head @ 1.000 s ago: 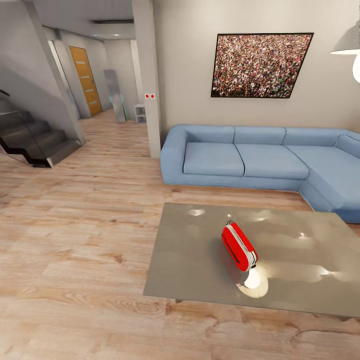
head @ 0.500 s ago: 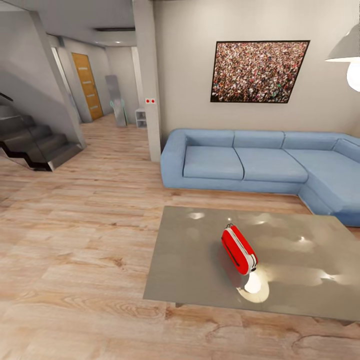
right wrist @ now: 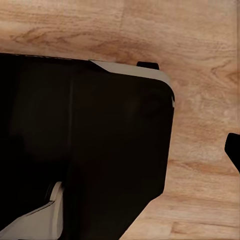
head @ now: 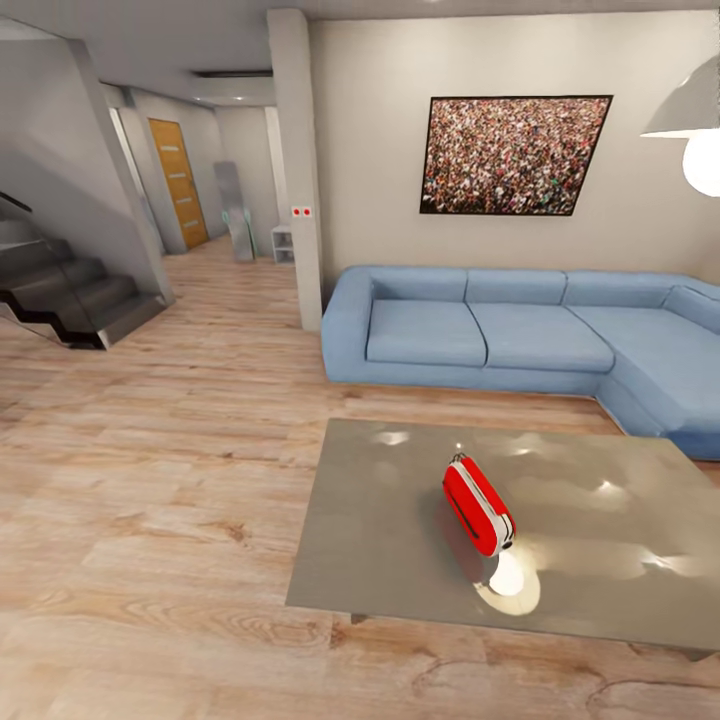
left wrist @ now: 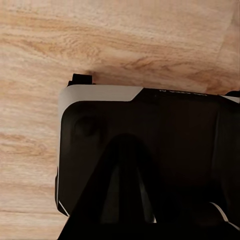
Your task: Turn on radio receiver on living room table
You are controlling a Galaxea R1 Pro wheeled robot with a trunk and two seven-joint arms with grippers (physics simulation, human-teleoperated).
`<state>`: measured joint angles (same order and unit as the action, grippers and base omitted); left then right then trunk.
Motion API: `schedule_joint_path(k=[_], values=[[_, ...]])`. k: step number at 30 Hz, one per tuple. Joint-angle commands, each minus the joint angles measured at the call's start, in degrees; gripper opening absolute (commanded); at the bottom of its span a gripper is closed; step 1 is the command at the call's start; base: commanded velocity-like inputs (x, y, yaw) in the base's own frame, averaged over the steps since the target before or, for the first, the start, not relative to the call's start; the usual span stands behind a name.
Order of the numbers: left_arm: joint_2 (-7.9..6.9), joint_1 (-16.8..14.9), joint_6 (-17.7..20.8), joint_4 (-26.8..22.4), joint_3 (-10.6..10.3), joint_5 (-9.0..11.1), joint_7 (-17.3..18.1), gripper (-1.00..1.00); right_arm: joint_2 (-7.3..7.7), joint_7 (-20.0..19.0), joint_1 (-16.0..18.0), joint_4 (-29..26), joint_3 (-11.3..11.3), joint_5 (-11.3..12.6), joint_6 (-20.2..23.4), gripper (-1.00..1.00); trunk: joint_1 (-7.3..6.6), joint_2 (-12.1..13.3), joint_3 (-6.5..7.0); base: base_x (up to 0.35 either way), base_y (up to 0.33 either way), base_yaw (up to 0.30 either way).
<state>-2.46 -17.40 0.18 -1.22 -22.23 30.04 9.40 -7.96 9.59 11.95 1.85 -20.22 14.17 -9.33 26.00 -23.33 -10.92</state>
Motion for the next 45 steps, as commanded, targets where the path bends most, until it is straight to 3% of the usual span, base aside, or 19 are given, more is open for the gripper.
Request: schedule_joint_path(k=[1, 37, 45], values=[[0.00, 0.0, 0.0, 0.0, 0.0, 0.0, 0.0, -1.00, 0.03, 0.0, 0.0, 0.0, 0.0, 0.0, 0.0, 1.00, 0.00, 0.0, 0.09, 0.000, 0.000, 0.000], [0.00, 0.0, 0.0, 0.0, 0.0, 0.0, 0.0, -1.00, 1.70, -0.3, 0.0, -0.2, -1.2, 0.4, 0.2, 1.00, 0.00, 0.0, 2.95, 0.000, 0.000, 0.000], [0.00, 0.0, 0.0, 0.0, 0.0, 0.0, 0.0, -1.00, 1.80, -0.6, 0.0, -0.2, -1.3, 2.5, 0.2, 1.00, 0.00, 0.0, 2.97, 0.000, 0.000, 0.000]])
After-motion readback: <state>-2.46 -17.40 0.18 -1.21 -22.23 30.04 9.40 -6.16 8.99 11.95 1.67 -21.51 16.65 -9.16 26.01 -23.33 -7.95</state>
